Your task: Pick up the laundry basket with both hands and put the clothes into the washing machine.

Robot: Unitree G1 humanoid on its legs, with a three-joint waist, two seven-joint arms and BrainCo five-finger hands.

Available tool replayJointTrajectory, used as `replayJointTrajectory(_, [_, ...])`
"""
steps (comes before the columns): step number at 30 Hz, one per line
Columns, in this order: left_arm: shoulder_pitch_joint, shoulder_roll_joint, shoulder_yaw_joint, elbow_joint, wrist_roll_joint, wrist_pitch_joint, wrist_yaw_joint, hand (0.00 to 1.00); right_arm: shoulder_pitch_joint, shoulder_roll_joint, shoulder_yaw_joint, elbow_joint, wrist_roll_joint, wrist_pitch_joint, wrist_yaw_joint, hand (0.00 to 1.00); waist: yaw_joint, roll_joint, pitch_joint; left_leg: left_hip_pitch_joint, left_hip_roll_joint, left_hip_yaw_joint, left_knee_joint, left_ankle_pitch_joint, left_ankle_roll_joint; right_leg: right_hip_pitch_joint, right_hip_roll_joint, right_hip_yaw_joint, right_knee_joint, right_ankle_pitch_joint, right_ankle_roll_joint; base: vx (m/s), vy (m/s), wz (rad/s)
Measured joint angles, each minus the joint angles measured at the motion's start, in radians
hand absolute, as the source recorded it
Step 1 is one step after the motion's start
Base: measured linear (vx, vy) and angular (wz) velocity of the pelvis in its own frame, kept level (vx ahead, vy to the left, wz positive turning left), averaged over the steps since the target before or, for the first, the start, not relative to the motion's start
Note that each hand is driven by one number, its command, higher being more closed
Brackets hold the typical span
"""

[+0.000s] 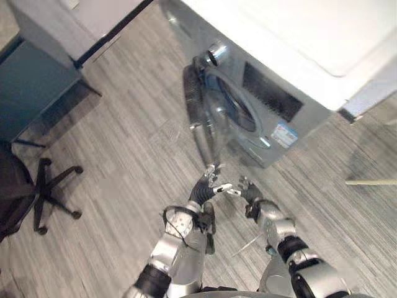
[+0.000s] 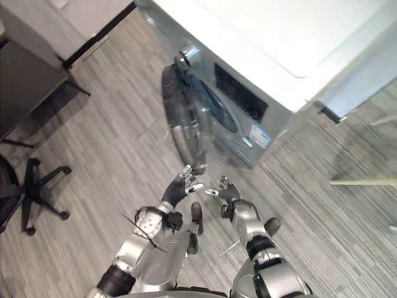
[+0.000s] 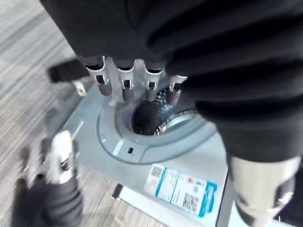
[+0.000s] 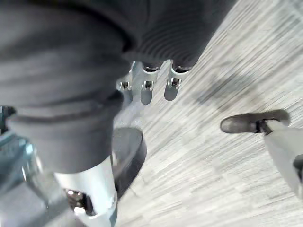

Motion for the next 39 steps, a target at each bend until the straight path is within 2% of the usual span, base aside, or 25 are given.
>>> replayJointTrajectory(3, [-0.045,0.032,0.005,0.002,-0.007,0.000,0.000,0.00,0.024,-0.005,-0.036,0.075,0.001,0.000,-0.001,0.00,-0.017,-0.035,0.008,0.001,0.019,0.029,0.040,-0.041,-0.002,-0.023,0.021,0.038,0.014,-0.014,-0.014,-0.12,-0.062,-0.45])
replayJointTrajectory(5, [-0.075,0.030,0.004,0.025,-0.007,-0.003,-0.004,0.00,0.028,0.002,-0.032,0.124,-0.016,0.006,-0.001,0.00,-0.016,-0.042,0.011,0.000,0.030,0.031,0.057,-0.055,-0.006,-0.032,0.028,0.053,0.020,-0.022,-0.014,-0.12,-0.065,-0.23])
replayJointTrajectory(7, [-0.137,0.012,0.013,0.151,-0.010,-0.002,-0.003,0.00,0.023,0.018,-0.031,0.148,-0.050,0.018,-0.001,0.00,-0.018,-0.042,0.011,-0.003,0.035,0.030,0.061,-0.058,-0.011,-0.036,0.034,0.054,0.019,-0.022,-0.014,-0.11,-0.051,-0.12])
replayJointTrajectory(9, [-0.270,-0.006,0.076,0.392,-0.051,0.028,0.006,0.00,-0.012,0.043,-0.008,0.158,-0.081,0.026,-0.001,0.00,-0.018,-0.054,0.017,-0.037,0.040,0.030,0.071,-0.058,-0.011,-0.079,0.044,0.068,0.016,-0.020,-0.016,-0.11,-0.040,-0.24])
replayJointTrajectory(10, [-0.309,-0.004,0.093,0.455,-0.068,0.038,0.009,0.00,-0.023,0.048,-0.001,0.163,-0.094,0.026,-0.001,0.00,-0.019,-0.058,0.019,-0.051,0.041,0.031,0.076,-0.058,-0.011,-0.096,0.047,0.075,0.015,-0.019,-0.018,-0.11,-0.050,-0.35])
replayJointTrajectory(12, [-0.498,0.006,0.210,0.743,-0.121,0.072,0.035,0.00,-0.068,0.067,0.011,0.173,-0.118,0.035,-0.006,0.00,-0.031,-0.084,0.035,-0.116,0.059,0.046,0.116,-0.058,-0.011,-0.156,0.065,0.095,0.002,0.008,-0.037,-0.10,-0.061,-0.35])
replayJointTrajectory(13, [-0.537,0.020,0.239,0.793,-0.128,0.081,0.047,0.00,-0.079,0.076,0.012,0.171,-0.125,0.039,-0.010,0.00,-0.038,-0.096,0.042,-0.127,0.066,0.052,0.127,-0.058,-0.011,-0.165,0.071,0.101,-0.005,0.022,-0.041,-0.09,-0.064,-0.37])
replayJointTrajectory(14, [-0.603,0.060,0.297,0.859,-0.128,0.091,0.072,0.00,-0.096,0.094,0.020,0.161,-0.133,0.042,-0.024,0.00,-0.050,-0.124,0.059,-0.146,0.079,0.064,0.149,-0.062,-0.011,-0.183,0.083,0.115,-0.019,0.046,-0.048,-0.07,-0.077,-0.32])
replayJointTrajectory(16, [-0.688,0.118,0.362,0.875,-0.128,0.109,0.109,0.00,-0.083,0.096,0.034,0.074,-0.134,0.042,-0.042,0.00,-0.064,-0.155,0.076,-0.190,0.113,0.086,0.198,-0.078,-0.008,-0.210,0.103,0.119,-0.038,0.066,-0.056,-0.07,-0.085,-0.42])
replayJointTrajectory(18, [-0.781,0.183,0.419,0.878,-0.129,0.111,0.132,0.00,-0.046,0.096,0.029,-0.059,-0.132,0.036,-0.059,0.00,-0.074,-0.171,0.085,-0.256,0.146,0.091,0.249,-0.098,-0.007,-0.249,0.119,0.116,-0.054,0.080,-0.060,-0.07,-0.055,-0.44])
replayJointTrajectory(19, [-0.856,0.230,0.465,0.877,-0.138,0.110,0.152,0.00,-0.024,0.096,0.004,-0.138,-0.120,0.013,-0.070,0.00,-0.076,-0.190,0.097,-0.299,0.164,0.098,0.276,-0.109,-0.003,-0.289,0.125,0.107,-0.059,0.091,-0.061,-0.06,-0.051,-0.41])
replayJointTrajectory(20, [-0.892,0.256,0.484,0.875,-0.154,0.109,0.161,0.00,-0.011,0.097,-0.016,-0.178,-0.111,0.000,-0.076,0.00,-0.078,-0.196,0.105,-0.324,0.174,0.101,0.283,-0.110,-0.003,-0.308,0.131,0.102,-0.061,0.091,-0.061,-0.05,-0.056,-0.32])
replayJointTrajectory(23, [-0.935,0.306,0.555,0.857,-0.208,0.110,0.181,0.00,0.029,0.110,-0.078,-0.252,-0.084,-0.012,-0.108,0.00,-0.102,-0.205,0.124,-0.385,0.192,0.093,0.309,-0.110,-0.004,-0.347,0.138,0.077,-0.062,0.112,-0.076,0.01,-0.045,-0.05])
replayJointTrajectory(25, [-0.932,0.324,0.605,0.854,-0.232,0.111,0.190,0.00,0.062,0.110,-0.119,-0.281,-0.080,-0.018,-0.119,0.00,-0.100,-0.206,0.128,-0.411,0.205,0.093,0.326,-0.117,-0.014,-0.378,0.142,0.078,-0.044,0.116,-0.076,0.05,-0.030,-0.14])
replayJointTrajectory(26, [-0.922,0.348,0.673,0.854,-0.254,0.118,0.204,0.00,0.084,0.111,-0.141,-0.306,-0.074,-0.018,-0.133,0.00,-0.098,-0.206,0.128,-0.433,0.224,0.094,0.356,-0.121,-0.015,-0.403,0.151,0.082,-0.023,0.113,-0.093,0.08,-0.026,-0.24])
replayJointTrajectory(28, [-0.912,0.382,0.735,0.852,-0.281,0.121,0.218,0.00,0.099,0.112,-0.165,-0.332,-0.064,-0.018,-0.135,0.00,-0.097,-0.205,0.129,-0.452,0.243,0.096,0.388,-0.136,-0.020,-0.425,0.158,0.085,0.002,0.108,-0.105,0.08,-0.017,-0.27])
replayJointTrajectory(30, [-0.865,0.428,0.823,0.783,-0.297,0.122,0.223,0.00,0.113,0.111,-0.191,-0.368,-0.056,-0.020,-0.135,0.00,-0.094,-0.205,0.129,-0.466,0.281,0.107,0.445,-0.171,-0.030,-0.440,0.184,0.108,0.025,0.096,-0.108,0.06,0.002,-0.41])
replayJointTrajectory(34, [-0.806,0.413,0.937,0.720,-0.260,0.120,0.242,0.00,0.118,0.097,-0.217,-0.378,-0.108,-0.021,-0.135,0.00,-0.074,-0.204,0.129,-0.451,0.322,0.123,0.515,-0.230,-0.032,-0.440,0.209,0.145,0.058,0.080,-0.107,0.02,0.035,-0.41])
replayJointTrajectory(37, [-0.701,0.316,0.977,0.704,-0.231,0.120,0.252,0.00,0.131,0.076,-0.244,-0.377,-0.196,-0.002,-0.133,0.00,-0.067,-0.201,0.129,-0.396,0.344,0.148,0.587,-0.291,-0.031,-0.429,0.207,0.198,0.135,0.041,-0.094,0.01,0.065,-0.34])
replayJointTrajectory(39, [-0.611,0.212,0.970,0.703,-0.201,0.119,0.257,0.00,0.162,0.063,-0.261,-0.377,-0.256,0.012,-0.133,0.00,-0.067,-0.199,0.130,-0.322,0.348,0.172,0.640,-0.343,-0.031,-0.397,0.199,0.237,0.214,-0.004,-0.088,0.01,0.116,-0.35])
